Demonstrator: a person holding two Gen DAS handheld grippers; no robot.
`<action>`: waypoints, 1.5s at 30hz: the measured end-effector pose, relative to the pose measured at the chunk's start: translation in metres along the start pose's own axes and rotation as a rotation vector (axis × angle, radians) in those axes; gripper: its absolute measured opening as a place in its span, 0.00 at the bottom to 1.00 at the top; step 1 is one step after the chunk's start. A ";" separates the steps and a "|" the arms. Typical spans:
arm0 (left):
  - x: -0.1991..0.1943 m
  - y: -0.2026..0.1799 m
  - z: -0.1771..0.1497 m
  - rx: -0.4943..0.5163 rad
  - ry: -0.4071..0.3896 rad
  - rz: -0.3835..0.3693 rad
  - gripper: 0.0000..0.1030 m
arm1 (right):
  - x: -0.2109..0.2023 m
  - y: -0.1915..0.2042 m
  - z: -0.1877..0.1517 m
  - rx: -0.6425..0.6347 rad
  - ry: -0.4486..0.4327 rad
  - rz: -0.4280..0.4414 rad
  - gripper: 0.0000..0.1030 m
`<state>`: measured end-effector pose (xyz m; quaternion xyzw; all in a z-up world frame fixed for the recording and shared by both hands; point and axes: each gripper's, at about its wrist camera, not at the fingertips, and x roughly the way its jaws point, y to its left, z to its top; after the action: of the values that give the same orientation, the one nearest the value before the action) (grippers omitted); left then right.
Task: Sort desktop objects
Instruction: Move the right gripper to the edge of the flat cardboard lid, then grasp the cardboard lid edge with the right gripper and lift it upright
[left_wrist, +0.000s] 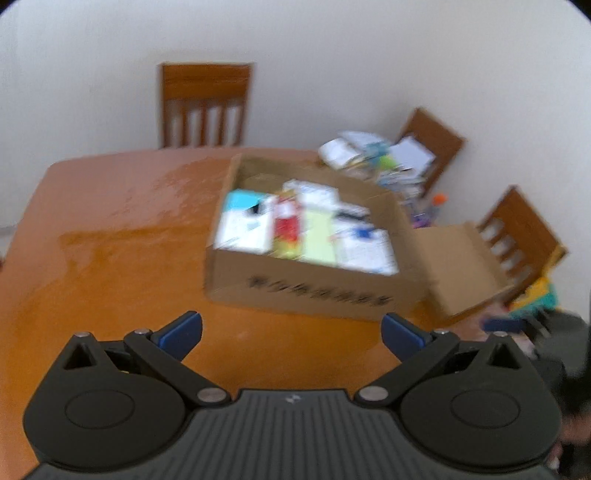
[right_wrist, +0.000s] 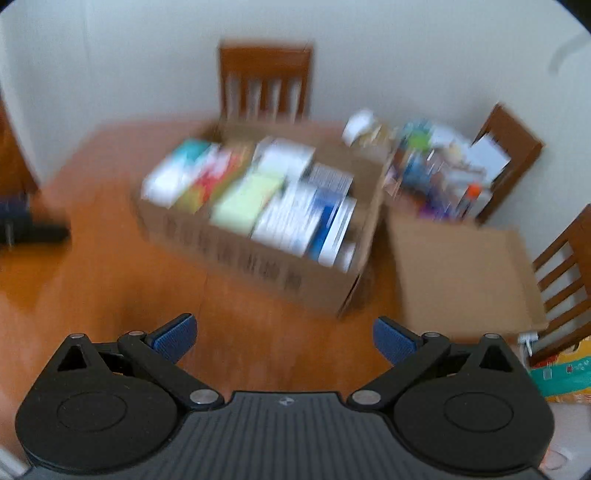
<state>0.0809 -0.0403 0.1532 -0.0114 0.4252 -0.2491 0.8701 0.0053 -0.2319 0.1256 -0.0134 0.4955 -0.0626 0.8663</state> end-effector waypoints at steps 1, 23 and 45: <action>0.000 0.003 -0.001 -0.012 0.001 -0.011 1.00 | -0.001 0.003 -0.006 0.024 -0.007 -0.011 1.00; 0.047 -0.152 -0.013 0.287 0.122 -0.313 1.00 | 0.001 -0.328 -0.096 0.982 -0.281 -0.036 1.00; 0.213 -0.350 0.014 0.348 0.193 -0.288 1.00 | 0.212 -0.491 -0.133 1.298 -0.254 0.477 0.83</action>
<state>0.0524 -0.4438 0.0868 0.1020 0.4511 -0.4401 0.7697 -0.0496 -0.7392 -0.0821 0.6083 0.2422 -0.1519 0.7404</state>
